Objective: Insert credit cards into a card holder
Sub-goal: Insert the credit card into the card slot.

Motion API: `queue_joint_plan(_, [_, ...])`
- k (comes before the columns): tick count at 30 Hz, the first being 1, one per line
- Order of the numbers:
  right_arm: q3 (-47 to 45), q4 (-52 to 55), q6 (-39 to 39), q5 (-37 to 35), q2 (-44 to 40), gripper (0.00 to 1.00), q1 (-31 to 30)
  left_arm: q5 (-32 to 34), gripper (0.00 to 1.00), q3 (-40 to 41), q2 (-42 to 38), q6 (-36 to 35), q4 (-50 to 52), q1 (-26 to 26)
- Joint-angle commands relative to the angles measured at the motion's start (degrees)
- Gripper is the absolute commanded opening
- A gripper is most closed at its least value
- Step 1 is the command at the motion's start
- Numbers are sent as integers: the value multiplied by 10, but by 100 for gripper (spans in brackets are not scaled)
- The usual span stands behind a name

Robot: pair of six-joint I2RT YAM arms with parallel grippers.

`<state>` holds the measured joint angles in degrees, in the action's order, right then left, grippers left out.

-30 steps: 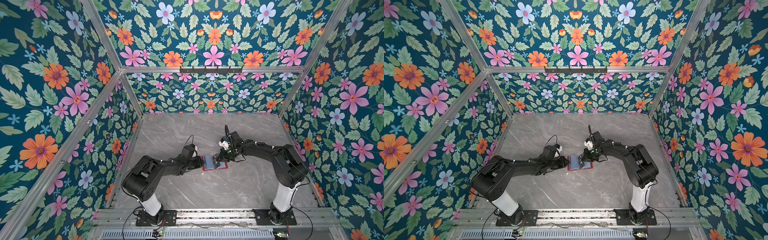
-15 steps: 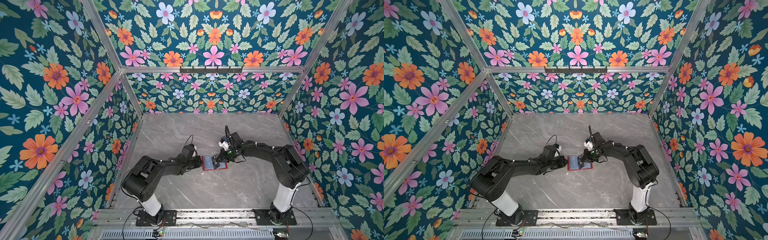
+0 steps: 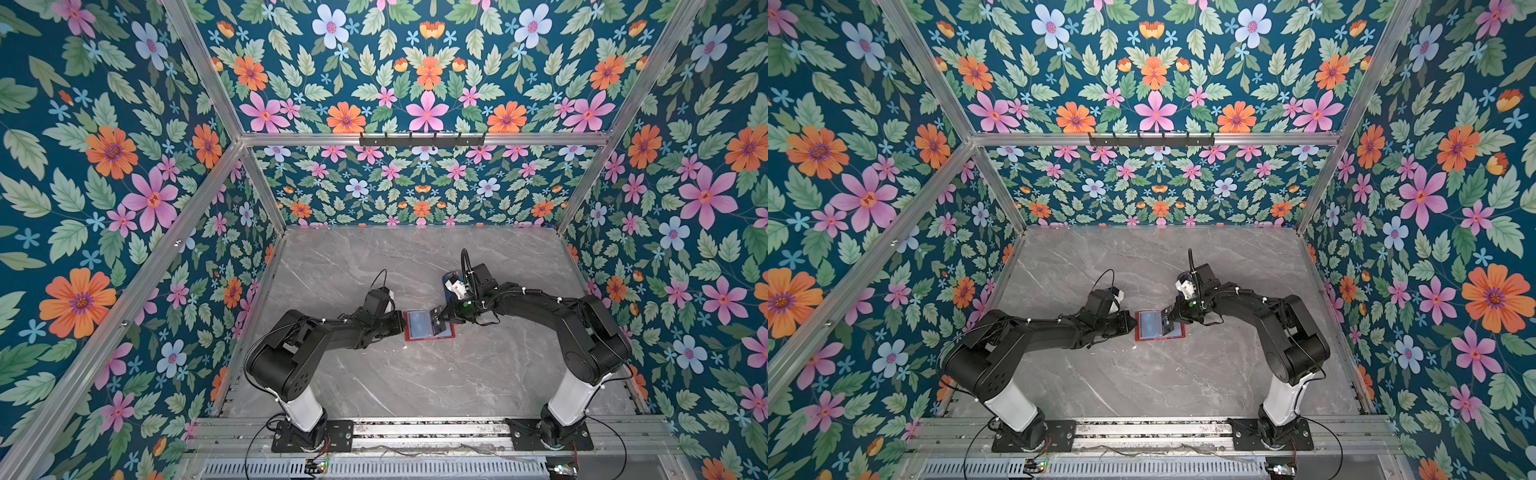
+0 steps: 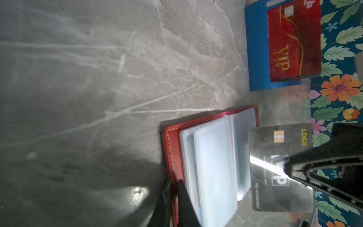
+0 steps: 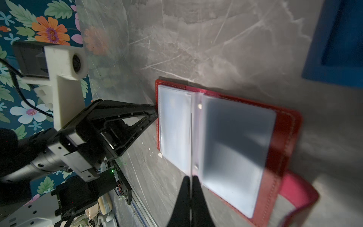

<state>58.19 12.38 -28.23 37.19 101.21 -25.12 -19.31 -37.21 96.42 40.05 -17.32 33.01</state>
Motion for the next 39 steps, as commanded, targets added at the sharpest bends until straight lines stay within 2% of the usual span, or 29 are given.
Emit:
queue_joint_plan(1, [-1,5,19,24,1,0,2,14,12,1,5,-9,53,0])
queue_joint_plan(39, [14,-25,12,63,52,0,4,6,12,1,22,-7,47,0])
